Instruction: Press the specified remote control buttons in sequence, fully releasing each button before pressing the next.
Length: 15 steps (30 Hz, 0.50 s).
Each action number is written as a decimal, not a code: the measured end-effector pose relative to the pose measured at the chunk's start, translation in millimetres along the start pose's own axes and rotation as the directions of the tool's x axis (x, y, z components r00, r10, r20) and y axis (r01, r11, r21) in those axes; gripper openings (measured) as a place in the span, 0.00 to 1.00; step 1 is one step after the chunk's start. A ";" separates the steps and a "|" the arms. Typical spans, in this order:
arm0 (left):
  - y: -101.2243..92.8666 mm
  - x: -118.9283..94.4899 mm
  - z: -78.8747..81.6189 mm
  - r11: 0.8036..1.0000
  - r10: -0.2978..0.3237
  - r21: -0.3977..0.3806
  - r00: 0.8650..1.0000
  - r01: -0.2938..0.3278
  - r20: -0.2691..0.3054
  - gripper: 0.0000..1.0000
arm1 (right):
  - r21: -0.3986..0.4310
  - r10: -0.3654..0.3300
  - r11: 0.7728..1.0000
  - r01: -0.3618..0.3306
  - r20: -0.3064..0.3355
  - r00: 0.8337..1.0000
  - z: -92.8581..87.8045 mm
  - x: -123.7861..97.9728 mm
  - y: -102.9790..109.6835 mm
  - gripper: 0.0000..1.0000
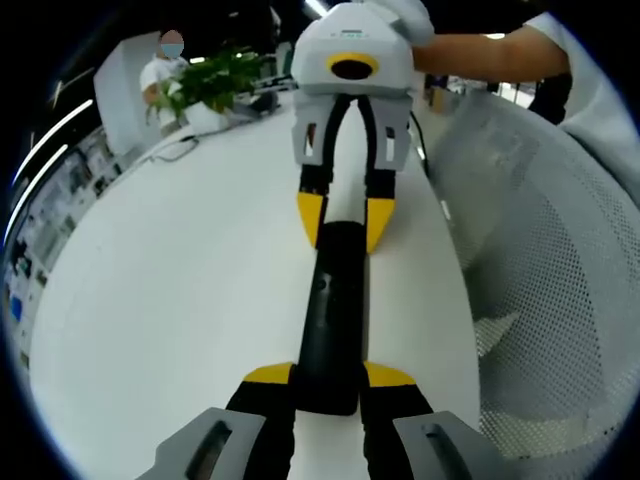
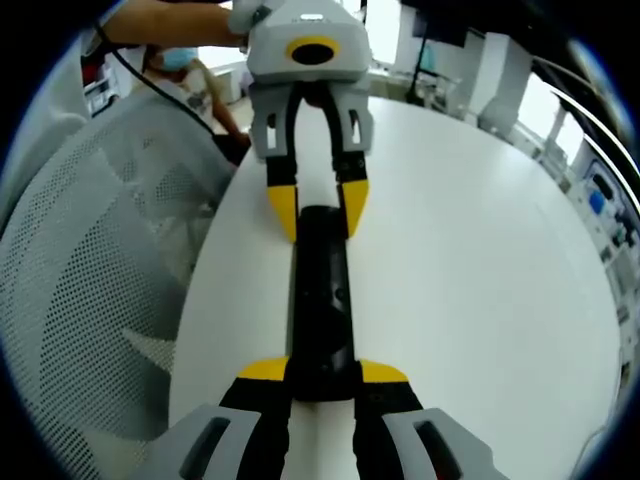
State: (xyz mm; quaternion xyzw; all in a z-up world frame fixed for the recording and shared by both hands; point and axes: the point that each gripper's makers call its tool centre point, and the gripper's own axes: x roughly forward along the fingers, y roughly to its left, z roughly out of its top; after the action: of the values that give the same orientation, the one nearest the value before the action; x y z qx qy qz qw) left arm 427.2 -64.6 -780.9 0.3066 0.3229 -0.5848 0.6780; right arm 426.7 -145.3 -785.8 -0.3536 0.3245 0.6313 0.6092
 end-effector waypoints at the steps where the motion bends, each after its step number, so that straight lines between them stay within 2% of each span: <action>1: 0.0 0.0 0.1 1.000 0.001 0.001 1.000 -0.001 0.001 0.23 | 0.001 0.000 1.000 0.000 0.000 1.000 0.0 0.0 0.0 0.20; 15: -0.3 0.0 0.8 1.000 0.008 0.005 1.000 -0.008 -0.003 0.23 | 0.008 -0.003 1.000 0.003 0.002 1.000 -0.2 -0.2 -0.1 0.20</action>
State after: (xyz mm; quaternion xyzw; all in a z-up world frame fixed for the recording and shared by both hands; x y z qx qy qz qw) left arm 427.0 -65.4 -780.4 0.3106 0.3212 -0.5824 0.6791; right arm 426.8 -145.6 -785.7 -0.3510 0.3256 0.6295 0.6119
